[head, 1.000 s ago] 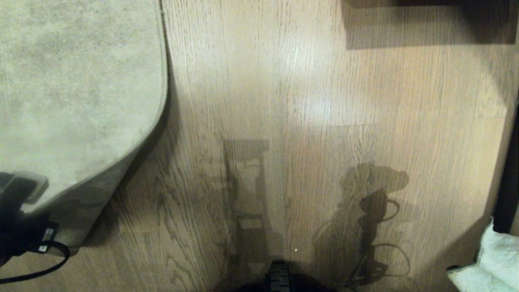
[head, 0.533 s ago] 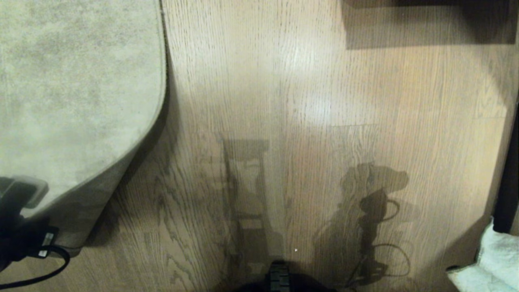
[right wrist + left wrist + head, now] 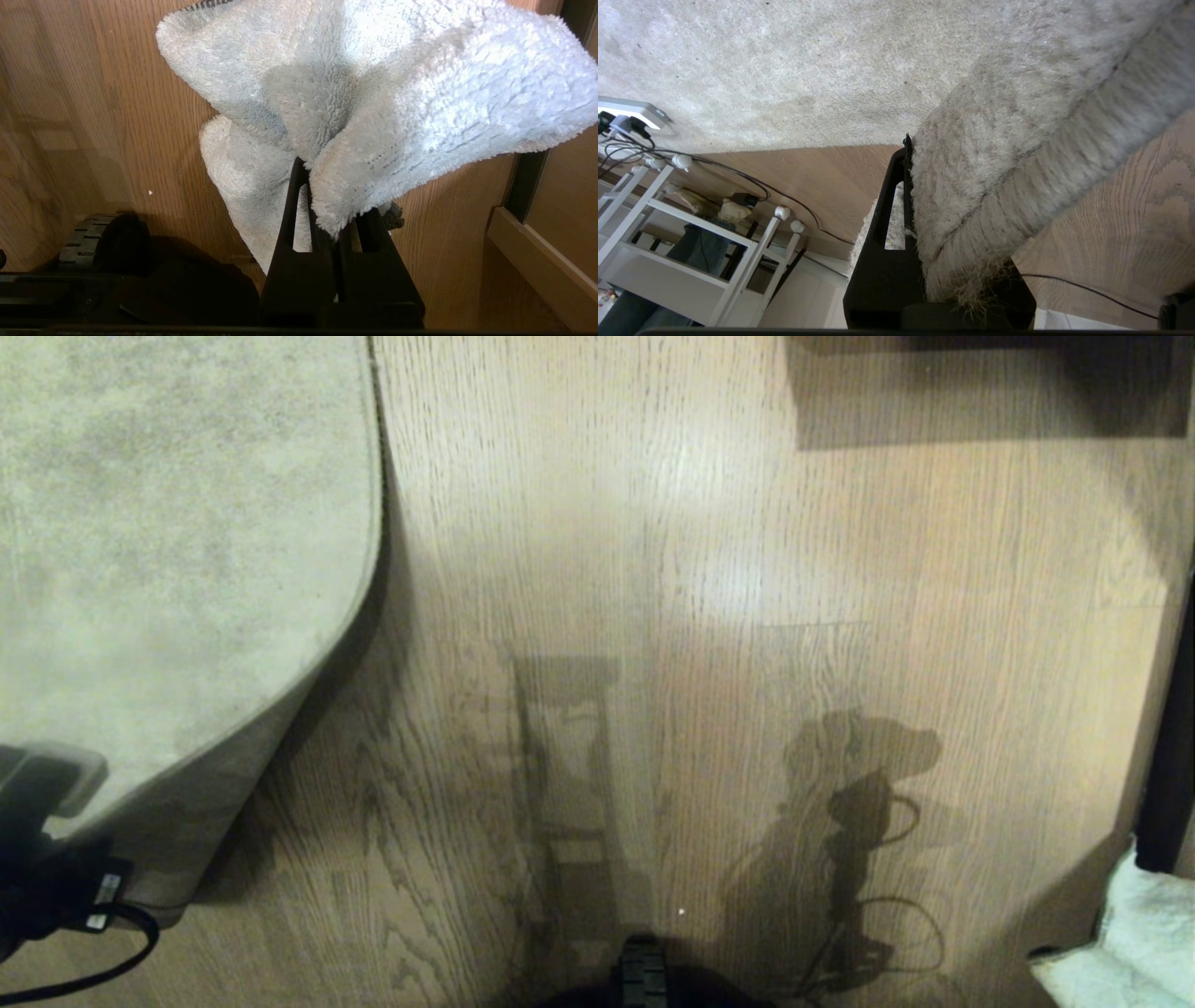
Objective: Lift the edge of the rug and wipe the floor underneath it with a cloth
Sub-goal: Lift up the carpet
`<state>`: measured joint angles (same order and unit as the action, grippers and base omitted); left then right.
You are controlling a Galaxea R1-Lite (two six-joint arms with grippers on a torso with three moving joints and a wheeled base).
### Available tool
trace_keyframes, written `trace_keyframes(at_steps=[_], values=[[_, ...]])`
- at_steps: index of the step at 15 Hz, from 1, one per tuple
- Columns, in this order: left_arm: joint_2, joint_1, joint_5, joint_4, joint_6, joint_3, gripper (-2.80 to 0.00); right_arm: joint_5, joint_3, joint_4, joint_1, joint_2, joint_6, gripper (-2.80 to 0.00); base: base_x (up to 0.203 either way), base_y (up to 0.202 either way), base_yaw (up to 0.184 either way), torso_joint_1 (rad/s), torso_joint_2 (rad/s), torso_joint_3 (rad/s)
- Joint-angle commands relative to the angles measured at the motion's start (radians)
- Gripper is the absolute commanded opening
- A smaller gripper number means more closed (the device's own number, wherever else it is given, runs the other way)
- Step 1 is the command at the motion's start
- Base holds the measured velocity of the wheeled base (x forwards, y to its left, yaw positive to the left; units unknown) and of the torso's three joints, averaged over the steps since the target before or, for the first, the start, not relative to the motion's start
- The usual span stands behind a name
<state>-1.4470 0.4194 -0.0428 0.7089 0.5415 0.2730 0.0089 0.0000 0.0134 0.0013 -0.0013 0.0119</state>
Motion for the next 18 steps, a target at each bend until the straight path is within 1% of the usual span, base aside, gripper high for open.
trace_keyframes(at_steps=[1,18], values=[[0.008,-0.001,0.000,0.004,0.003,-0.010,-2.80,0.000,0.000,0.000,0.000,0.001,0.000,-2.80,0.000,0.000,0.000,0.000,0.00,0.000],[0.020,0.004,0.000,0.004,0.000,-0.035,-2.80,0.000,0.000,0.000,0.000,0.001,0.000,-2.80,0.000,0.000,0.000,0.000,0.00,0.000]])
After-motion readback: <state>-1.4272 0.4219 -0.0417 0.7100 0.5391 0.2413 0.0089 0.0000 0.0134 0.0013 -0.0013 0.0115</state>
